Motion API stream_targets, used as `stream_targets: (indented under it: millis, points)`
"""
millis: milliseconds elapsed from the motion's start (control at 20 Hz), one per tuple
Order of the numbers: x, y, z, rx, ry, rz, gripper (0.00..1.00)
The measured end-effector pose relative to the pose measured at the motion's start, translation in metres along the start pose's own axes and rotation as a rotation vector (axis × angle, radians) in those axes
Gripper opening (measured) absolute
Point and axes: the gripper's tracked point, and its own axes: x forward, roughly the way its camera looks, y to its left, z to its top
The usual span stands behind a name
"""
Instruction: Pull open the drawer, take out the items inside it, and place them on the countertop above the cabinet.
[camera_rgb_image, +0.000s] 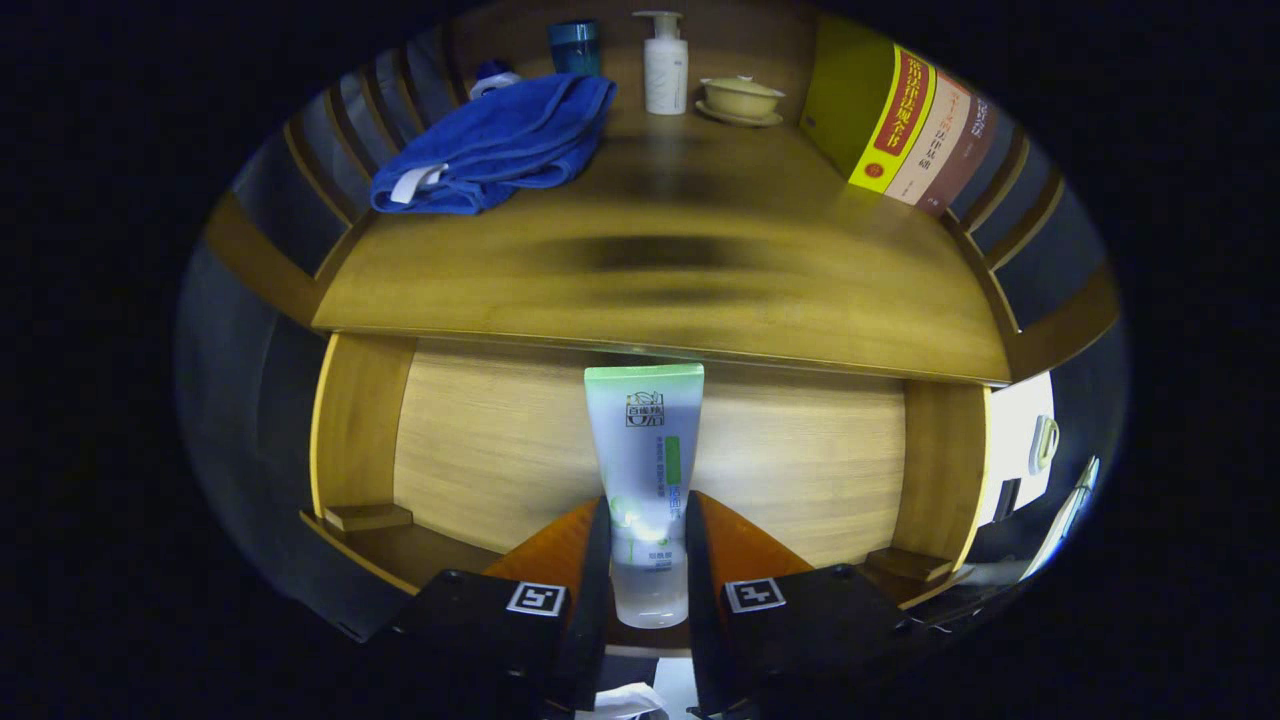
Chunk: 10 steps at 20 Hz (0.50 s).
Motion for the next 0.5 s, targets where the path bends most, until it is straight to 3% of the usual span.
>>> stream_targets:
  millis: [500]
  points:
    - [-0.046,-0.012,0.064,0.007,-0.091,0.017,0.44]
